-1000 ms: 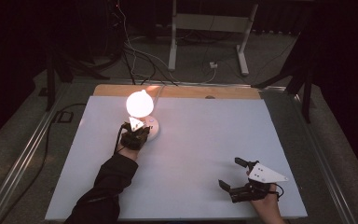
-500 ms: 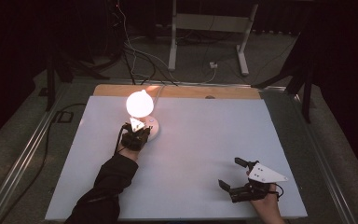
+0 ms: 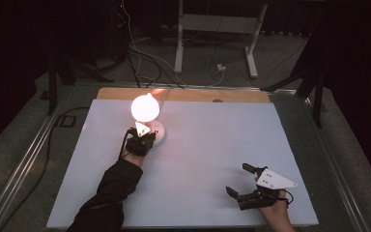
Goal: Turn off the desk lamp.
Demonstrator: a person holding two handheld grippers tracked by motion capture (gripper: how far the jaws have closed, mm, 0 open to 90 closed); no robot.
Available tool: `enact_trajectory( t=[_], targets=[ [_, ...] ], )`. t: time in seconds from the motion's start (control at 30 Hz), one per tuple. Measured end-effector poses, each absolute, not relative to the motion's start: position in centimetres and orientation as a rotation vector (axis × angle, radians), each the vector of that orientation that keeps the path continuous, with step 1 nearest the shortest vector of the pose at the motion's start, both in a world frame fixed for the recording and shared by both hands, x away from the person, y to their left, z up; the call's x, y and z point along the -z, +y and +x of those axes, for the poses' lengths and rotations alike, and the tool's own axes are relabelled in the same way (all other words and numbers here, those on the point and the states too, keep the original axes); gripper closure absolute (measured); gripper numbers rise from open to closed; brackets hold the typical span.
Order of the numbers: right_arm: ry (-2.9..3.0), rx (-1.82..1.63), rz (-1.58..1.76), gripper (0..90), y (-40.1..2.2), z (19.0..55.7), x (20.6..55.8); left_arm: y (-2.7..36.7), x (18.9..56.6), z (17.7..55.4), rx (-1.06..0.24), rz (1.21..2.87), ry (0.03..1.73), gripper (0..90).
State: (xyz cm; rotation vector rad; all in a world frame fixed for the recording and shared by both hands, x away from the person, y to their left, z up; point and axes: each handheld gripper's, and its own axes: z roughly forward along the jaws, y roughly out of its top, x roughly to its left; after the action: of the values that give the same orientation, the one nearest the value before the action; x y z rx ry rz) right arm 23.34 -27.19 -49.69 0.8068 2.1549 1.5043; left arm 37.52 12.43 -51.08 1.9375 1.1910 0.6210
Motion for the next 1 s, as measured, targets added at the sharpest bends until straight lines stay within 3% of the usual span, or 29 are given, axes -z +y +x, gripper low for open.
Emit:
enact_trajectory(
  t=[0.57, 1.0],
  targets=[
    [2.150, -1.507, 0.804, 0.0, -27.2, 23.3, 49.6, 12.8, 48.8, 37.2, -0.626, 1.881, 1.163, 90.0],
    [2.149, -1.507, 0.807, 0.0, -27.3, 23.3, 49.6, 12.9, 49.5, 37.4, -0.622, 1.884, 1.159, 90.0]
  ],
)
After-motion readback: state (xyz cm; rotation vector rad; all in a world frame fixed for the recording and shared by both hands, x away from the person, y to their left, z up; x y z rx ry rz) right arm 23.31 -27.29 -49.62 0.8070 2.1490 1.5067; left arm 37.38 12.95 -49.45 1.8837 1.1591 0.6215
